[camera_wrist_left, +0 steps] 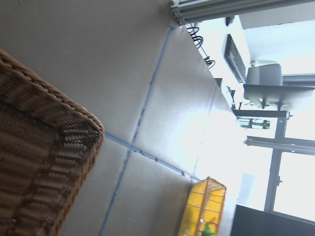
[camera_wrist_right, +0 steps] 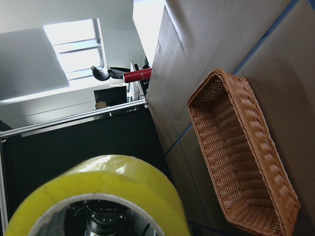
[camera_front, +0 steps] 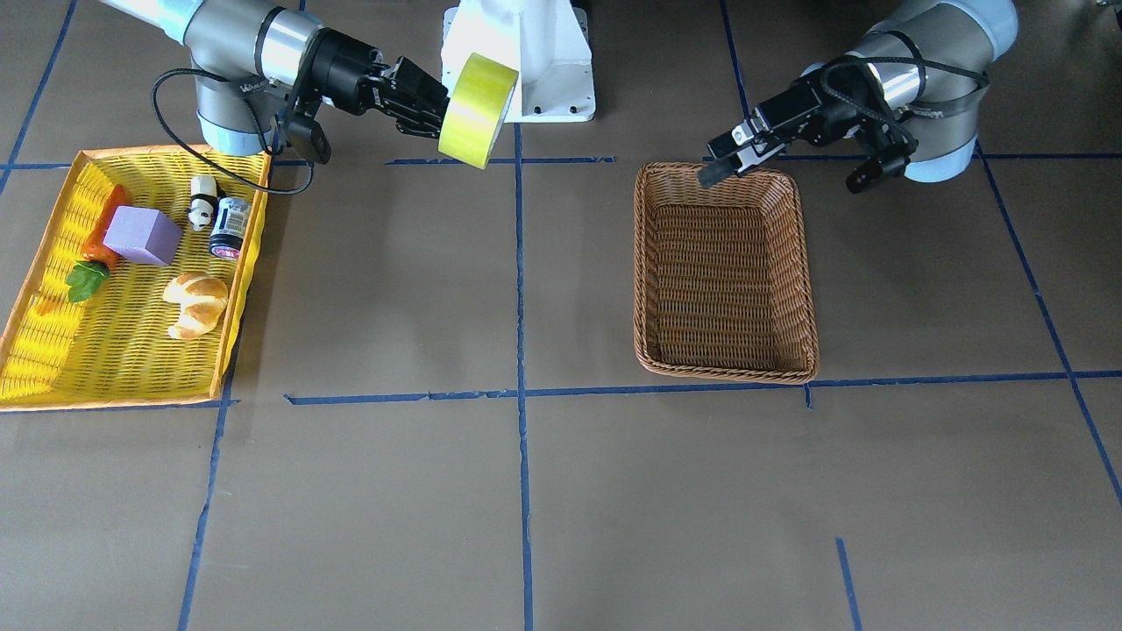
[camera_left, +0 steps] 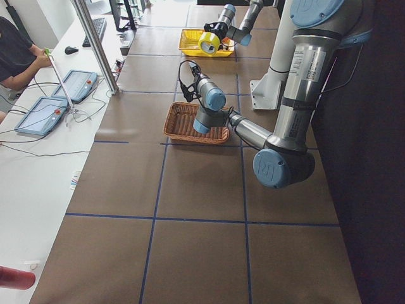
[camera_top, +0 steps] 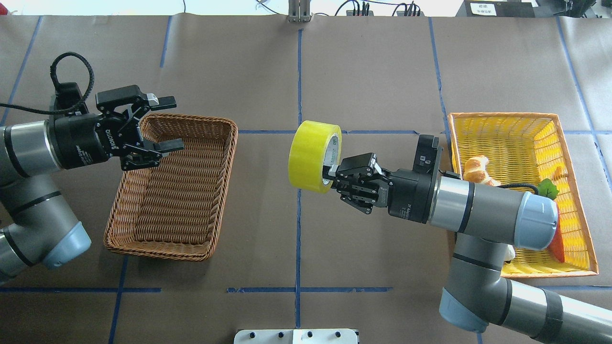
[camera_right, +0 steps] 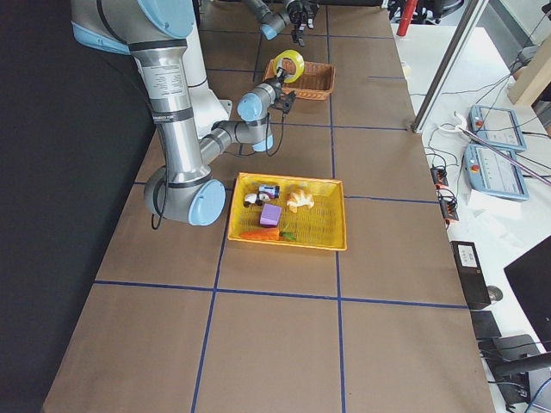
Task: Move tape to another basket
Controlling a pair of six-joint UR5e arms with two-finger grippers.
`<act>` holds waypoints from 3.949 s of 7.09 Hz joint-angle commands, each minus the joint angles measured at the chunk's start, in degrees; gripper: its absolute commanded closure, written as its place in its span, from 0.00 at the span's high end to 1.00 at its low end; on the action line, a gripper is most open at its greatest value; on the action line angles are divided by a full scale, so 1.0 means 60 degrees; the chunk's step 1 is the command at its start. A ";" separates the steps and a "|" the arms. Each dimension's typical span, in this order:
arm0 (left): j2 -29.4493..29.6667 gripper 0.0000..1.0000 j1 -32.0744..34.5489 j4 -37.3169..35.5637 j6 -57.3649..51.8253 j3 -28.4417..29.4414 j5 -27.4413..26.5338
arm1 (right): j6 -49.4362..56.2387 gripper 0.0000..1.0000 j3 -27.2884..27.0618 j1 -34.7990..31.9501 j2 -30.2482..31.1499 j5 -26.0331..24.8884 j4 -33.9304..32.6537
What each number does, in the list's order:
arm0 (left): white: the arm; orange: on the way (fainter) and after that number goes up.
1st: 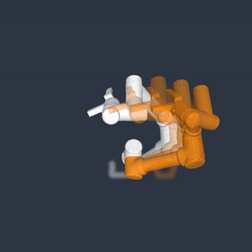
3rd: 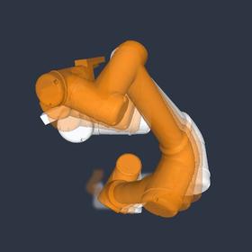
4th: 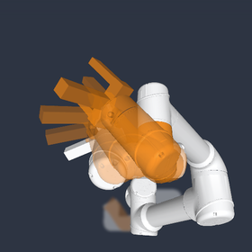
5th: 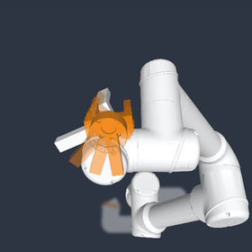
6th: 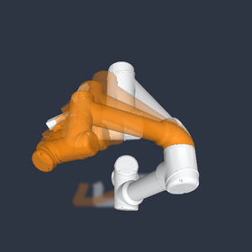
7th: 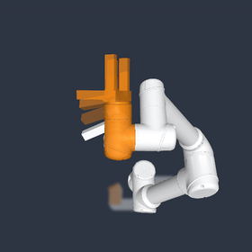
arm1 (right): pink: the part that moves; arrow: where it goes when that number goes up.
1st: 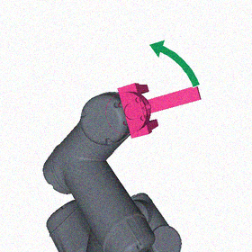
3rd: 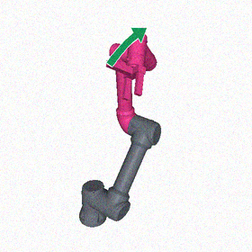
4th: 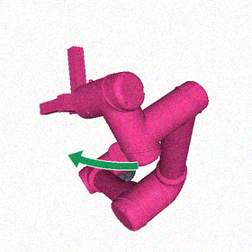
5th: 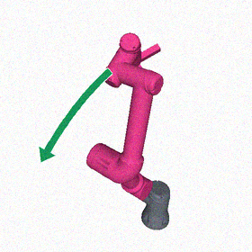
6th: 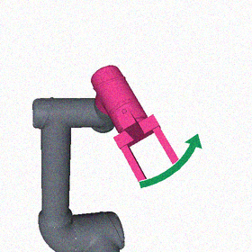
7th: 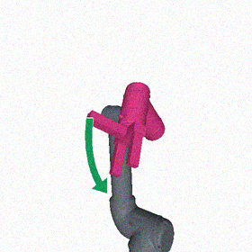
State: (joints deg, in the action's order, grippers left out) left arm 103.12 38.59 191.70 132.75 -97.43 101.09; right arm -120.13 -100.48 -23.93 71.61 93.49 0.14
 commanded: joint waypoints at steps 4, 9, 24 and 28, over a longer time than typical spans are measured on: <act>0.1415 1.00 -0.1771 0.0790 0.1166 0.0036 -0.1145 | 0.0012 0.01 0.0047 0.0252 -0.0407 0.2391 -0.0037; 0.1534 1.00 -0.2301 0.0790 0.1166 0.0022 -0.1145 | 0.0027 0.01 0.0119 0.0443 -0.0539 0.2363 -0.0008; 0.1490 0.00 -0.2389 0.0746 0.1562 -0.0183 -0.1116 | 0.0071 1.00 0.0223 0.0605 -0.0583 0.2275 0.0050; 0.1242 0.00 -0.2360 0.0761 0.1562 -0.0604 -0.0825 | 0.0071 1.00 0.0179 0.0561 -0.0496 0.2304 0.0065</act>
State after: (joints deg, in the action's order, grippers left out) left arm 111.35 24.31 196.28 142.12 -99.34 94.97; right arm -119.77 -99.23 -20.38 68.36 107.18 0.46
